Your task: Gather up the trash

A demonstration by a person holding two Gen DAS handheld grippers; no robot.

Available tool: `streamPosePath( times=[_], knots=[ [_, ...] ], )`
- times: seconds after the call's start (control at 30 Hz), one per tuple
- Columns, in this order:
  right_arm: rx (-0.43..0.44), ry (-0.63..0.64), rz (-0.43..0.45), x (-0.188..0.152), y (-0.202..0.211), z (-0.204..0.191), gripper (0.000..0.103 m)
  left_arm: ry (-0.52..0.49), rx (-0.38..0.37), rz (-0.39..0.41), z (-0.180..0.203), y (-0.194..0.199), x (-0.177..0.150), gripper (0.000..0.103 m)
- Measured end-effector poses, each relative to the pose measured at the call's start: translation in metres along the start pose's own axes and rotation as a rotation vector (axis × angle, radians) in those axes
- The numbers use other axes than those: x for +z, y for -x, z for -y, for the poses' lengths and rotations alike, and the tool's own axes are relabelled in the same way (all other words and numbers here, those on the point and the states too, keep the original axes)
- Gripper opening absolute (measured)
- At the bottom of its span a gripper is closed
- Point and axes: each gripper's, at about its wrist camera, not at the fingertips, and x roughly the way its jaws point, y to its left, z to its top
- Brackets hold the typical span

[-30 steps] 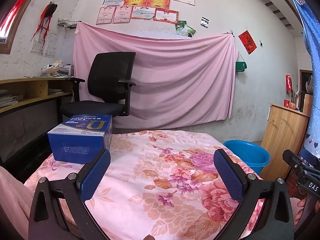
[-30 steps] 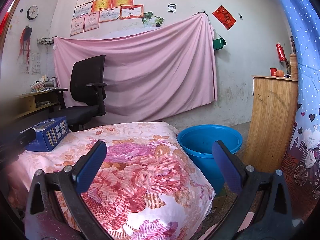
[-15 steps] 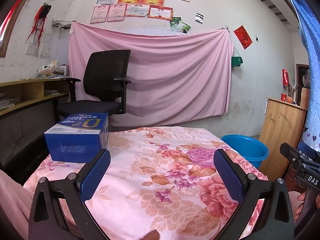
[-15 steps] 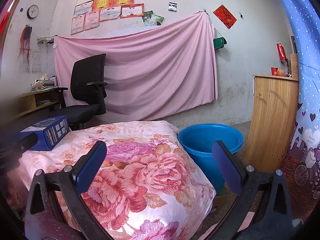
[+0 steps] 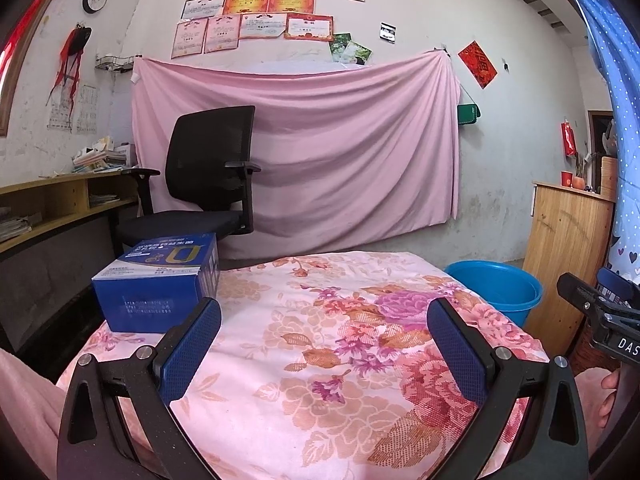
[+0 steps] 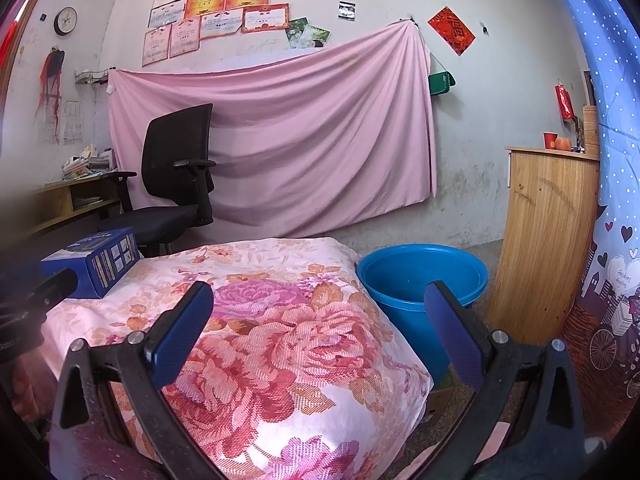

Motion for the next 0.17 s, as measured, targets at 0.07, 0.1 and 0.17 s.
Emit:
streamPosePath(
  times=[0.07,0.1,0.17],
  knots=[
    [0.002,0.001,-0.002,-0.0001,0.0,0.0,0.103,-0.001,0.0,0.0,0.0004,0.0004,-0.0005,0.101],
    [0.003,0.001,-0.002,-0.0002,0.0001,-0.0002,0.103,-0.001,0.001,0.0,0.0003,0.0005,-0.0005,0.101],
    [0.003,0.002,-0.003,0.0,0.0003,-0.0005,0.103,0.0,0.001,0.0,0.0004,0.0003,-0.0008,0.101]
  ],
)
